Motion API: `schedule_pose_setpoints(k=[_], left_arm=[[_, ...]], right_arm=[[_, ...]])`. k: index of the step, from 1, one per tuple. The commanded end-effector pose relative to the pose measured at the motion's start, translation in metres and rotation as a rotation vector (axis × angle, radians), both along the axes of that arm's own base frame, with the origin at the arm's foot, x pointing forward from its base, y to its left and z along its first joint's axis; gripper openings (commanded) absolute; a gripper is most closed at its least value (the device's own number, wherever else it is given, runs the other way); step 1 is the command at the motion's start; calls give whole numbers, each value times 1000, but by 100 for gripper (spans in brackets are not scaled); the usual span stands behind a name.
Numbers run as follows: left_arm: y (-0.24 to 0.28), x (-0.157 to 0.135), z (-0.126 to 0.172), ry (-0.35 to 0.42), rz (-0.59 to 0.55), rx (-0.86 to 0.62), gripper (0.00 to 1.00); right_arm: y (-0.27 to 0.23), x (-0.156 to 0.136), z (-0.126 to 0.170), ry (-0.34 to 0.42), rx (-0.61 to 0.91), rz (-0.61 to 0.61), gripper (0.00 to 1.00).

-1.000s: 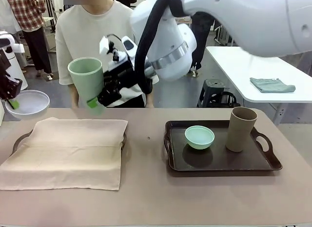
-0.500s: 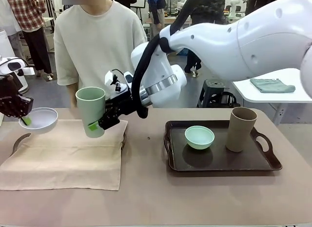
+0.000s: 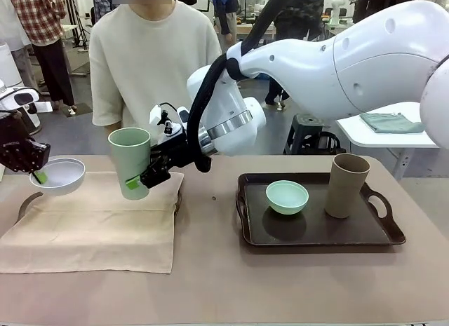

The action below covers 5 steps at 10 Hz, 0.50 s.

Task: Set up a tray with a mat and arrange the tableware.
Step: Place the Picnic Bowl and Reusable plastic cup back onto the Handle tray in front of the human's position.

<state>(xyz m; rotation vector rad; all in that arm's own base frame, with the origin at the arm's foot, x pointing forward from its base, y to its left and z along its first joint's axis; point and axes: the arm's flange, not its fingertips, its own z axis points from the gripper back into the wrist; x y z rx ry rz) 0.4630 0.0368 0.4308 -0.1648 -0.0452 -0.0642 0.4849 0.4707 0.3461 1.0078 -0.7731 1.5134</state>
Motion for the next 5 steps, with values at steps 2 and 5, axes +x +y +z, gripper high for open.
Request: schedule_pose_setpoints(k=[2, 5], left_arm=[[-9, 8, -17, 7, -50, 8, 4], [-13, 11, -37, 20, -55, 11, 4]], right_arm=[[8, 14, -24, 61, -13, -15, 81], [18, 25, -57, 110, -18, -4, 81]])
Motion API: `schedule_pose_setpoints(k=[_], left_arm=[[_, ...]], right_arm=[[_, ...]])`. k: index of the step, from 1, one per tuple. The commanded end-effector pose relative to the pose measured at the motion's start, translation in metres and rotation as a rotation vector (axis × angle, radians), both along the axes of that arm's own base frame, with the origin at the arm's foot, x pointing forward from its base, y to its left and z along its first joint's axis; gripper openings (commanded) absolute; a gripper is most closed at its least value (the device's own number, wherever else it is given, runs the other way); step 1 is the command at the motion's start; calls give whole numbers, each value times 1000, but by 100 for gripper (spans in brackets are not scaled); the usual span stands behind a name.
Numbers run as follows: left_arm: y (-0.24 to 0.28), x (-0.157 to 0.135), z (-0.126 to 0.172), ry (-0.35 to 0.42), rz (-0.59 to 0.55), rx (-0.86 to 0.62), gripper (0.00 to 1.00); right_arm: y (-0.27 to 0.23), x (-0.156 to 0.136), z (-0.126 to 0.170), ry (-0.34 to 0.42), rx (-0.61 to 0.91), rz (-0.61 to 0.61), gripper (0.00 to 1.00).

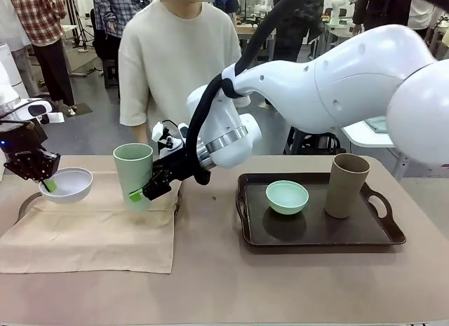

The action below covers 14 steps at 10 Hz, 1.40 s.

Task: Set up a tray with a mat and arrange the tableware.
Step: Place the Picnic Bowl and Reusable plastic cup back onto the Handle tray in front of the human's position.

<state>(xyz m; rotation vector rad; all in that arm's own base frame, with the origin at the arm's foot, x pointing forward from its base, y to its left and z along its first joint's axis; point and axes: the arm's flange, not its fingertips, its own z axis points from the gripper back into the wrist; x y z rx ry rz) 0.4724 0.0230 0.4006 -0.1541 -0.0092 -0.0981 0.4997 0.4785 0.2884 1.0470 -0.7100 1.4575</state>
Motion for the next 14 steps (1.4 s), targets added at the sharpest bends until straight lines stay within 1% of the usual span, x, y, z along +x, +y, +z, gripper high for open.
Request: schedule_pose_setpoints(k=[1, 4, 5, 7, 9, 10, 14], left_arm=[[-1, 6, -15, 3, -29, 3, 4], [-5, 8, -32, -5, -42, -11, 4], [-6, 16, -38, -17, -53, -31, 4], [-8, 18, -44, -29, -59, -49, 4], [-7, 22, -52, -11, -55, -51, 4], [-8, 20, -56, -9, -54, -53, 4], [-10, 21, -63, 14, -57, -52, 4]], right_arm=[[13, 15, -7, 31, -11, 6, 81], [19, 17, -16, 31, -28, 19, 81], [20, 18, -18, 29, -32, 20, 81], [20, 17, -19, 31, -40, 22, 81], [20, 16, -20, 4, -66, 23, 81], [20, 14, -21, 2, -70, 28, 81], [22, 11, -22, -33, -102, 33, 81]])
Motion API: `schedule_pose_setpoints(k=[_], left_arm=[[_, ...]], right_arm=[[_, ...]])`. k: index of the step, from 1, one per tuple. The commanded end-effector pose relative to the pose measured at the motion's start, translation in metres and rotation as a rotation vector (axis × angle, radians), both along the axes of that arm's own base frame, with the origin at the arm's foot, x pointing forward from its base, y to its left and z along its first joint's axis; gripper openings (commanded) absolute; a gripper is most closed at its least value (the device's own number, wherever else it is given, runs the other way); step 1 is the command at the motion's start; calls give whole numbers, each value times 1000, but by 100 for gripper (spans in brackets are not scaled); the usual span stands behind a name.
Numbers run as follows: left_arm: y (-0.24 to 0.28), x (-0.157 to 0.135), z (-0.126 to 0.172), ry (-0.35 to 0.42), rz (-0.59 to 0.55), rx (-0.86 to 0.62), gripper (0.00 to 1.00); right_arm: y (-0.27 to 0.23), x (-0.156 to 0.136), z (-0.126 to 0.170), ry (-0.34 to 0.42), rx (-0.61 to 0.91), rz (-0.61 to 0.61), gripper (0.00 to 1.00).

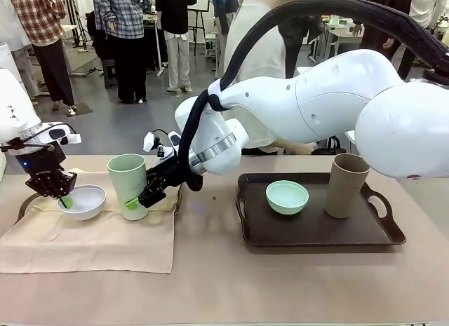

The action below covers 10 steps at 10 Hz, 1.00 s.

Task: Set up a tray with a mat and arrange the tableware.
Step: Place the Picnic Bowl and Reusable plastic cup back onto the Handle tray in front of the human's position.

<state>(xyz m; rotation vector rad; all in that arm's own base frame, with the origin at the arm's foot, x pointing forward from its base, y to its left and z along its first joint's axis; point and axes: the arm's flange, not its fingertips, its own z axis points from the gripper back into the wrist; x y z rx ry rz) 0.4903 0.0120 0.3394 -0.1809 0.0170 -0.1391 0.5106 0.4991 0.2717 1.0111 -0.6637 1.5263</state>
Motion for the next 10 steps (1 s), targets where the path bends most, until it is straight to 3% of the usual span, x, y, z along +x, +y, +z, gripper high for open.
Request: schedule_pose_setpoints(k=[1, 2, 3, 4, 5, 6, 9, 10], left_arm=[[2, 3, -1, -5, -21, -26, 4], [2, 3, -1, 3, -14, -29, 60], [3, 3, 1, 10, -15, -26, 64], [3, 2, 4, 16, -12, -27, 79], [6, 1, 8, 20, -10, -30, 84], [8, -1, 12, 19, -13, -35, 99], [10, -5, 24, 10, -20, -35, 100], [9, -8, 29, 6, -26, -30, 74]], right_arm=[[1, 0, -5, -17, -49, -12, 81], [2, -2, -4, -17, -49, -4, 100], [2, -2, -2, -12, -68, -1, 100], [1, -3, -1, 1, -110, -3, 100], [-2, -2, 3, 6, -161, -6, 100], [-8, -4, 9, 2, -215, -20, 100], [-29, -6, 33, -6, -296, -74, 100], [-36, -9, 45, -10, -315, -96, 100]])
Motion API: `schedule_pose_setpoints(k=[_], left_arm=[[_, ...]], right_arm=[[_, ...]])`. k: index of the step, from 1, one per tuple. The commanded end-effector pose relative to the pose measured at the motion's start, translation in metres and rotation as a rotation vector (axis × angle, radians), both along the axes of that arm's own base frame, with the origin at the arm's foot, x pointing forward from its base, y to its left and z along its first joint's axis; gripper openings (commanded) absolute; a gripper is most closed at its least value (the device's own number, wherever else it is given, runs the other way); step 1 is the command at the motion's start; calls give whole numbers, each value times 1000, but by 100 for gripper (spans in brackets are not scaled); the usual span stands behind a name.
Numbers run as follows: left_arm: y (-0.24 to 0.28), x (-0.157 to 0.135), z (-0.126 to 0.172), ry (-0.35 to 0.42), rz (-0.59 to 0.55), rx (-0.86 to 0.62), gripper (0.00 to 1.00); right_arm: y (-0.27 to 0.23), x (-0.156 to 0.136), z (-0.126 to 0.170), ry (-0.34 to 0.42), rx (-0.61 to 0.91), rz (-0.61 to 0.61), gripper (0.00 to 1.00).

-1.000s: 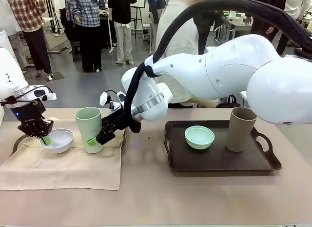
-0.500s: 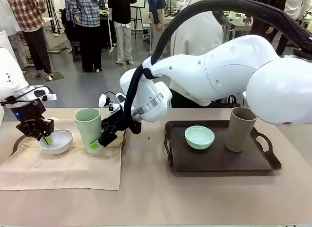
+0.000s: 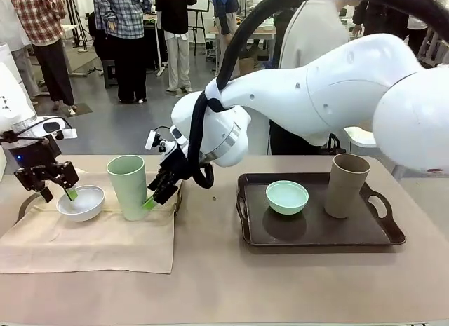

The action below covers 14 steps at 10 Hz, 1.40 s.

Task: Set up a tray with a mat and arrange the tableware.
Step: Place the Picnic Bowl and Reusable plastic cup back onto the Handle tray in front of the human's position.

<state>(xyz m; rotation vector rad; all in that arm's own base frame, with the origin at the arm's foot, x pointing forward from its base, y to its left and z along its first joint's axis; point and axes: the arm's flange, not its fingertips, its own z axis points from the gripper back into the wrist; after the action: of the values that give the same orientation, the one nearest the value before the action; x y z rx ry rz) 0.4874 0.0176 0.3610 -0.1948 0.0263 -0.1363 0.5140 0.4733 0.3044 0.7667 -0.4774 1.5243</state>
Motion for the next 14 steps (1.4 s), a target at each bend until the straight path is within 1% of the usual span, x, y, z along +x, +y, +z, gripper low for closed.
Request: schedule_pose_setpoints(k=[1, 2, 3, 4, 5, 6, 7, 8, 9, 11, 13, 14], left_arm=[[0, -8, 14, 3, -38, 19, 83], [-7, -13, 24, -6, -61, 38, 89], [-16, -18, 36, -5, -86, 64, 89], [-27, -24, 52, -25, -122, 90, 89], [-41, -31, 71, -53, -153, 121, 89], [-54, -35, 87, -85, -150, 204, 89], [-64, -38, 101, -108, -164, 235, 89], [-77, -42, 116, -141, -177, 246, 89], [-92, -46, 128, -174, -174, 250, 89], [-118, -41, 140, -198, -172, 235, 89], [-147, -33, 151, -188, -184, 229, 89], [-156, -28, 156, -184, -184, 233, 89]], right_arm=[[-21, -15, 27, 9, -95, -69, 100], [-33, -18, 44, 53, -147, -122, 100], [-47, -21, 64, 78, -213, -188, 100], [-62, -25, 85, 96, -283, -254, 100], [-77, -32, 106, 144, -383, -338, 100], [-87, -39, 123, 191, -466, -422, 100], [-96, -48, 142, 244, -547, -522, 100], [-104, -57, 163, 268, -631, -621, 100], [-113, -68, 182, 274, -724, -717, 100], [-124, -84, 210, 281, -866, -891, 100], [-138, -97, 234, 298, -942, -1040, 100], [-147, -101, 241, 314, -958, -1081, 100]])
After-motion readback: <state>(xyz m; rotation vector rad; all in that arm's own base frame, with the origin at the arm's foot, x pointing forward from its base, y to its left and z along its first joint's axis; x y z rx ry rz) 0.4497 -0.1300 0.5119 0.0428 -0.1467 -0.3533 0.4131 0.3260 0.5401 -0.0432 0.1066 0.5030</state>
